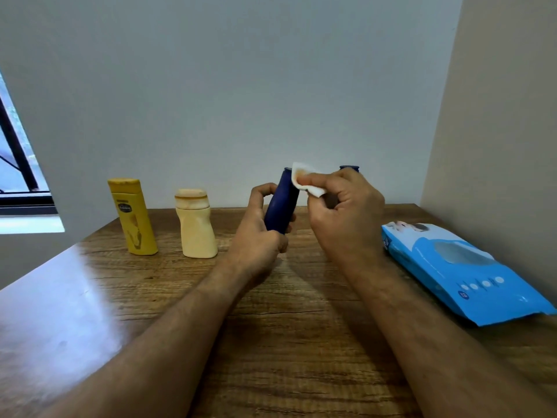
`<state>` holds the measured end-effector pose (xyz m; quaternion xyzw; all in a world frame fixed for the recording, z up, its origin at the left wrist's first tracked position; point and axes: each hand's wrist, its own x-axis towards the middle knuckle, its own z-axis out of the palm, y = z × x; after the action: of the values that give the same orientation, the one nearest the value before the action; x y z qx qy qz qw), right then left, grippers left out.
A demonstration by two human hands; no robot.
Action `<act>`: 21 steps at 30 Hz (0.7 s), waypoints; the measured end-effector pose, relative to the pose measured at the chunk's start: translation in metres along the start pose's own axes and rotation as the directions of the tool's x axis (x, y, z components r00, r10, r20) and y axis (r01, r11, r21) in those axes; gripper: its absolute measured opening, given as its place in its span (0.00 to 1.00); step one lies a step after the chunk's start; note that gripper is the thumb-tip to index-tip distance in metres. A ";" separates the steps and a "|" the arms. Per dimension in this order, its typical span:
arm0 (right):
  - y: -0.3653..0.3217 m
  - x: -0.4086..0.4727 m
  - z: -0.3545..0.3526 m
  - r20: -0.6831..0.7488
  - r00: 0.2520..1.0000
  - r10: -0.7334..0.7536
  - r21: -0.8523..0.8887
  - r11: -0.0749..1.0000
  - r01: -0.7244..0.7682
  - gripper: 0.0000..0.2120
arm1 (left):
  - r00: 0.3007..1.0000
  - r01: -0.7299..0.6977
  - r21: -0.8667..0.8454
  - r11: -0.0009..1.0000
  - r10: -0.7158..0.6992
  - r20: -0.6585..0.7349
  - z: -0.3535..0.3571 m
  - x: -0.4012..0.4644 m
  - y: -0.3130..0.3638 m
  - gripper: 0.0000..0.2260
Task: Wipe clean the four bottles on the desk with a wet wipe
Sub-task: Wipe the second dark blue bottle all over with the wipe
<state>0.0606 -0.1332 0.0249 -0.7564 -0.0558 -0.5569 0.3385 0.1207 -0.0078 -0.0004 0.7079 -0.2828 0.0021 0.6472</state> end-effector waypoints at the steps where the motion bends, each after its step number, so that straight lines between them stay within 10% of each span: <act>1: -0.001 0.001 -0.001 -0.046 0.999 -0.003 -0.003 1.000 0.003 0.14 | 1.000 -0.017 0.044 0.999 0.018 -0.022 0.000 0.001 -0.002 0.36; 6: -0.001 0.006 -0.007 -0.169 0.985 -0.044 0.008 0.999 0.046 0.13 | 0.985 -0.125 0.247 0.961 0.149 -0.082 -0.002 0.003 -0.009 0.21; 10: 0.001 0.005 -0.006 0.077 0.991 -0.114 0.079 0.991 0.108 0.17 | 0.964 -0.208 0.449 0.869 0.260 -0.057 -0.002 0.003 -0.010 0.28; 21: 0.002 0.003 -0.007 0.069 0.990 -0.119 0.049 0.992 0.116 0.15 | 0.956 -0.207 0.444 0.872 0.277 -0.099 -0.007 0.008 -0.015 0.26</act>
<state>0.0570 -0.1400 0.0277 -0.7636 -0.1250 -0.5469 0.3197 0.1361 -0.0046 -0.0096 0.7891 -0.3094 0.2021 0.4907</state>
